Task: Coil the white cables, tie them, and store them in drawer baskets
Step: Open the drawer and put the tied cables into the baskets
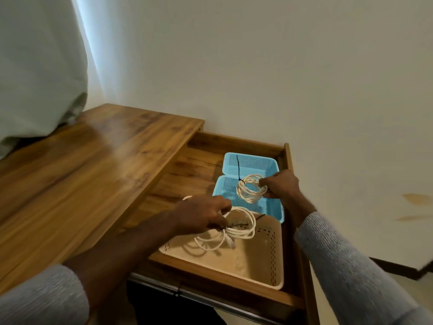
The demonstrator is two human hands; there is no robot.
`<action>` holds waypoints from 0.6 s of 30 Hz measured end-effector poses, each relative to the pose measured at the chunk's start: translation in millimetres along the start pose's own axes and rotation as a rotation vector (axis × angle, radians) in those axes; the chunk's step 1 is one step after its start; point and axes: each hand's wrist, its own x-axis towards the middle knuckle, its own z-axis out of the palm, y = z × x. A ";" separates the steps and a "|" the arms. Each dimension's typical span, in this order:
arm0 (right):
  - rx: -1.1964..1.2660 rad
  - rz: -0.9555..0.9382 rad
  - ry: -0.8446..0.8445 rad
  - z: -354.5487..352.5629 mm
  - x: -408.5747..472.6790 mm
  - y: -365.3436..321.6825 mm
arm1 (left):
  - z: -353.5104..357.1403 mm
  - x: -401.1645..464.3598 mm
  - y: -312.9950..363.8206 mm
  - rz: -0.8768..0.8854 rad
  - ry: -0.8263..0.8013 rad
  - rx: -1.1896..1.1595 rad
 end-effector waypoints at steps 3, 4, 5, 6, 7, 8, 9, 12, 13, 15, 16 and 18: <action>-0.023 0.004 -0.031 12.3 8.4 8.3 | 17.7 3.1 -1.5 -0.012 -0.061 -0.097; -0.041 0.001 -0.039 16.1 12.1 10.1 | 21.2 3.5 -0.5 -0.049 -0.075 -0.152; -0.059 0.002 -0.042 19.0 15.1 10.7 | 24.3 4.2 0.4 -0.053 -0.086 -0.194; -0.075 0.005 -0.044 22.4 18.6 11.3 | 28.9 4.5 0.5 -0.022 -0.101 -0.210; -0.086 0.009 -0.050 25.2 21.1 11.5 | 34.0 5.4 -1.0 0.035 -0.109 -0.194; -0.091 0.008 -0.057 27.9 23.0 11.9 | 36.0 6.0 -1.8 0.062 -0.128 -0.174; -0.092 0.011 -0.067 30.9 24.6 12.2 | 37.0 6.2 -3.9 0.074 -0.150 -0.149; -0.114 0.017 -0.093 38.2 28.3 14.9 | 40.8 7.5 -14.4 0.277 -0.201 0.061; -0.118 0.019 -0.105 39.5 28.2 15.7 | 42.1 7.3 -16.6 0.321 -0.212 0.123; -0.134 0.022 -0.138 41.8 28.9 18.4 | 42.7 5.9 -18.7 0.340 -0.224 0.154; -0.142 0.022 -0.154 43.0 29.0 20.1 | 43.3 4.0 -19.4 0.324 -0.239 0.146; -0.159 0.024 -0.177 45.7 28.2 22.2 | 40.7 2.0 -21.0 0.269 -0.272 0.107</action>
